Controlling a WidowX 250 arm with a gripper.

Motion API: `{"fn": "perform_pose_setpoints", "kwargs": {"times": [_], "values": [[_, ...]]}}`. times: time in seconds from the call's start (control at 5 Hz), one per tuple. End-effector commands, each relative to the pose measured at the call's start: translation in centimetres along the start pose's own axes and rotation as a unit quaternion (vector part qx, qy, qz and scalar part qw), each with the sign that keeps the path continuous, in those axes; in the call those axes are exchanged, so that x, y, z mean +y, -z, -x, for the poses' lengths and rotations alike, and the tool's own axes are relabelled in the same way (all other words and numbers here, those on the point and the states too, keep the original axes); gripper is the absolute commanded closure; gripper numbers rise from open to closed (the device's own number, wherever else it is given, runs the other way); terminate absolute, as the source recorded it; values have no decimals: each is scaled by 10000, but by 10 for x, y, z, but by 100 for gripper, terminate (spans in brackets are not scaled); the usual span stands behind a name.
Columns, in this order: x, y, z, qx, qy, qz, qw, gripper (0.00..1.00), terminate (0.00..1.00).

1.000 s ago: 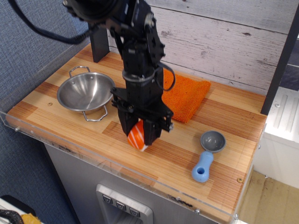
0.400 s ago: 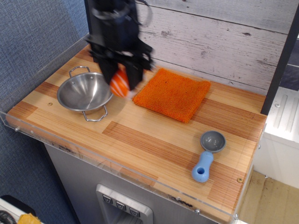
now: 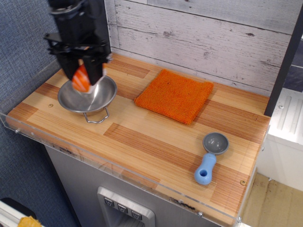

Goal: Put the sushi inside of the pot.

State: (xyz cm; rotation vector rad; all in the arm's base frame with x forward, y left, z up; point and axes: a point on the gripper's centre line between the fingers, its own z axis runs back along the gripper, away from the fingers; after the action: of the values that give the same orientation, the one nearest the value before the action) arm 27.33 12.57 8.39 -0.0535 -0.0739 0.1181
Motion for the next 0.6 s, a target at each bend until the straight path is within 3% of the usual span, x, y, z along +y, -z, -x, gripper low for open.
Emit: {"fn": "perform_pose_setpoints", "kwargs": {"times": [0.0,0.4], "values": [[30,11,6,94,-152,-160,9997,100,0],[13,32,-4,68,-79,-91,9999,100,0]]}}
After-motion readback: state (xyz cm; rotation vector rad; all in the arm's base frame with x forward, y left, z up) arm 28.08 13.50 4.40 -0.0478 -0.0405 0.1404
